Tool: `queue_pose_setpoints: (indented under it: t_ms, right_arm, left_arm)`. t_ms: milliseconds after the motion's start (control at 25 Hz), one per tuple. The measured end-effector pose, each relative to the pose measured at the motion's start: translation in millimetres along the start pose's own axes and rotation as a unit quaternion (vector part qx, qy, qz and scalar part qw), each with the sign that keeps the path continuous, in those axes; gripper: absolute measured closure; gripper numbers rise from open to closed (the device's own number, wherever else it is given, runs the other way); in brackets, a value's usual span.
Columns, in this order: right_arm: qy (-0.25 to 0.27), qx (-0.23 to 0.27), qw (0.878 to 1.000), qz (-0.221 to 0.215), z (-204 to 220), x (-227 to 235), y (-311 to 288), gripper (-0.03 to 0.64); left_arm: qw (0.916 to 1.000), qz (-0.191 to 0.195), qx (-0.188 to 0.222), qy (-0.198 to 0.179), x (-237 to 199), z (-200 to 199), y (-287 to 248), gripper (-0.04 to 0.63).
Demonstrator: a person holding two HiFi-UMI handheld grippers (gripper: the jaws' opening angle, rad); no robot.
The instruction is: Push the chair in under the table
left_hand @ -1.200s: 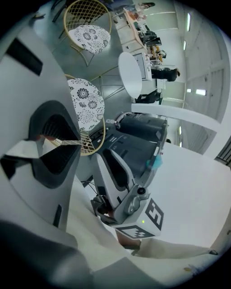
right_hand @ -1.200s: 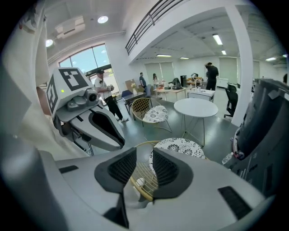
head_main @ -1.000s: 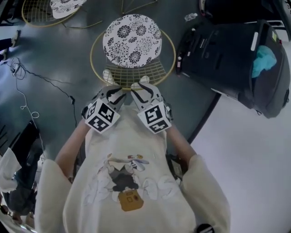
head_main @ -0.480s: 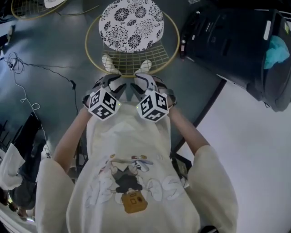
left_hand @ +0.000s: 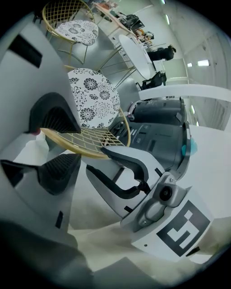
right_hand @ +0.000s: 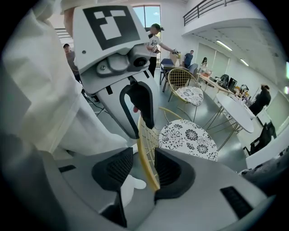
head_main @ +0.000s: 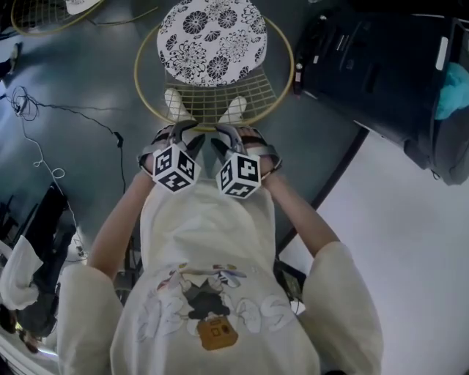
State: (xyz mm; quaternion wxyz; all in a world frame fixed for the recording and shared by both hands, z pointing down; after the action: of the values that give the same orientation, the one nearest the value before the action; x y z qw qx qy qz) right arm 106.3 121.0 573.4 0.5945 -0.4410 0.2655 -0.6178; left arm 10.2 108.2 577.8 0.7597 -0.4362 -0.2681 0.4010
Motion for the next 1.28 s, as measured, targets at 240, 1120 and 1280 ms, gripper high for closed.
queue_pose_setpoints:
  t_ms: [240, 1120, 1280]
  right_arm:
    - [-0.001, -0.023, 1.000, -0.011, 15, 3, -19, 0.472]
    - [0.029, -0.048, 0.998, 0.037, 22, 10, -36, 0.525]
    - [0.015, -0.046, 0.998, 0.035, 21, 11, -36, 0.524]
  left_arm:
    - [0.9994, 0.008, -0.011, -0.031, 10, 5, -17, 0.457]
    - [0.9963, 0.057, -0.058, -0.028, 5, 16, -44, 0.465]
    - [0.9958, 0.062, -0.058, -0.036, 3, 15, -44, 0.468]
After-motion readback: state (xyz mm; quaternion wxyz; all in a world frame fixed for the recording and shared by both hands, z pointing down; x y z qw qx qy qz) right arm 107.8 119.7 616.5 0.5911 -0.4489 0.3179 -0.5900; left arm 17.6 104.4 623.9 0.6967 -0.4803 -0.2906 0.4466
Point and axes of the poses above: the fingertips, and each gripper's own axes: y backward along the fingers, x to its right, z out of its underside, the point moved 8 cm from there along y, backward along the fingers, and after that the axes turned 14 degrees about -z, right-handed, at the moved point
